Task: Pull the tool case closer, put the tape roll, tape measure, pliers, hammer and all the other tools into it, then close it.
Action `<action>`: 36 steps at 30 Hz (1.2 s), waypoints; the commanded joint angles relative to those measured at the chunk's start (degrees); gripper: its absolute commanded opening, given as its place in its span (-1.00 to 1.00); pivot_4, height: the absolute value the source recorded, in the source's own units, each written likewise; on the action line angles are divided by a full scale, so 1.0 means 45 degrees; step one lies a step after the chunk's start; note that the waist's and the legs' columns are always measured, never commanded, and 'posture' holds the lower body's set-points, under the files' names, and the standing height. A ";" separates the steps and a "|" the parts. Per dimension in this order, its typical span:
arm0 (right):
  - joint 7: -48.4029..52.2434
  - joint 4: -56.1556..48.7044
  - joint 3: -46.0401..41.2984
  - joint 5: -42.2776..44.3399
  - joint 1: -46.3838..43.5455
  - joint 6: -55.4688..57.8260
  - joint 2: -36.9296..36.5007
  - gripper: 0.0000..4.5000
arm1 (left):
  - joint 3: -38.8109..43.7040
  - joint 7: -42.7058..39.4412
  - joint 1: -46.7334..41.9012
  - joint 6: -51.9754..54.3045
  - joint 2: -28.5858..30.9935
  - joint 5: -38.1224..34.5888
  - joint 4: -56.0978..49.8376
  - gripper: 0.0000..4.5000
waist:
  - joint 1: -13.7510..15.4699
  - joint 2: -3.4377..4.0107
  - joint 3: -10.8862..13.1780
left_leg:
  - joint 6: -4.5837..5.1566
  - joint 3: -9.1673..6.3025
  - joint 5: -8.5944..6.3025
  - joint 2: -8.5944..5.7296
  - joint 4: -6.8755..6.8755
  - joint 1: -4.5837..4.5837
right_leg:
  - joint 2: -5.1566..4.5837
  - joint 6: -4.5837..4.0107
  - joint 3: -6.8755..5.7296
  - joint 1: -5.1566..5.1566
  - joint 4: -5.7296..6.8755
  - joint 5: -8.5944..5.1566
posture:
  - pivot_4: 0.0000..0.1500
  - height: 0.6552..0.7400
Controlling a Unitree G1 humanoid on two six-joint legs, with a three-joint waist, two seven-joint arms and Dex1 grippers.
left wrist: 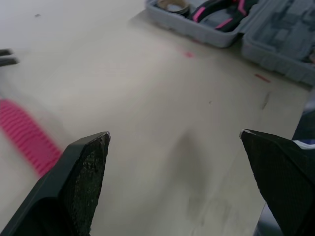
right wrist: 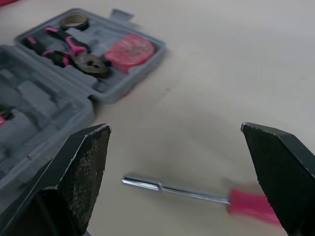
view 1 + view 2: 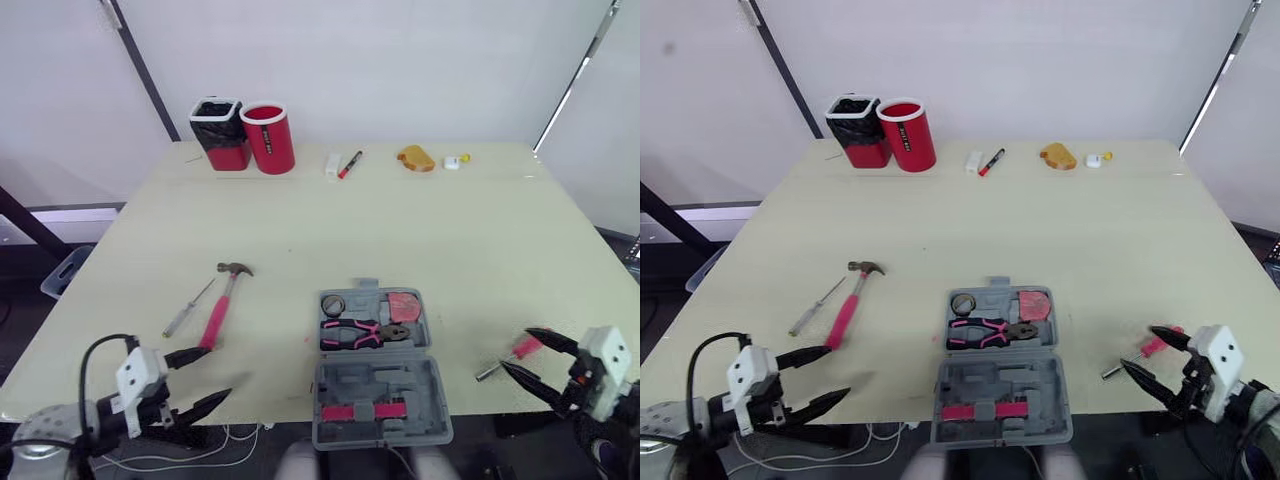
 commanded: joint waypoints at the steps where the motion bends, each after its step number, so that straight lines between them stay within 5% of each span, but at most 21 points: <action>1: 0.0423 0.0454 0.1145 -0.0939 -0.1035 -0.0366 -0.0376 0.99 | -0.0891 -0.0139 -0.0718 0.0404 -0.0026 0.0031 -0.0657 1.00 | -0.0007 0.0001 0.0001 | 0.0000 0.0002 0.0000 -0.0005 0.0008 -0.0002 | 0.0002 0.0001 0.0001 0.0000 0.0003 0.0001 | 1.00 1.00; 3: 0.0580 0.1137 0.1735 -0.1427 -0.1718 -0.0694 -0.0390 0.99 | -0.1447 -0.0280 -0.1266 0.0451 -0.0026 0.0242 -0.0326 1.00 | -0.0003 -0.0001 0.0000 | 0.0002 0.0001 0.0002 -0.0017 0.0017 0.0005 | 0.0006 0.0004 0.0001 0.0009 0.0011 0.0002 | 1.00 1.00; 5: 0.0942 0.1608 0.2120 -0.1476 -0.2350 -0.0821 -0.0409 0.76 | -0.1813 -0.0336 -0.1827 0.0483 -0.0040 0.0398 0.0148 0.77 | -0.0009 -0.0001 0.0000 | 0.0002 -0.0002 0.0002 -0.0022 0.0019 0.0007 | 0.0018 0.0002 -0.0001 0.0013 0.0013 0.0002 | 1.00 1.00; 13: 0.2115 0.3112 0.4120 -0.2526 -0.4554 -0.1221 -0.0465 -0.92 | -0.3119 -0.1069 -0.3490 0.0435 -0.0047 0.0890 0.1438 -0.96 | -0.0053 0.0000 0.0002 | 0.0003 -0.0012 0.0002 -0.0020 0.0015 0.0006 | 0.0045 0.0043 0.0003 0.0014 0.0019 0.0030 | 1.00 1.00; 36: 0.1686 0.6081 0.6165 -0.4654 -0.6253 -0.3164 0.0972 -0.97 | -0.5575 -0.1457 -0.6257 0.1145 -0.1198 0.2370 0.3400 -0.98 | -0.0076 -0.0002 0.0001 | 0.0003 -0.0027 0.0004 -0.0021 0.0036 0.0012 | 0.0064 0.0049 0.0005 0.0022 0.0047 0.0036 | 1.00 1.00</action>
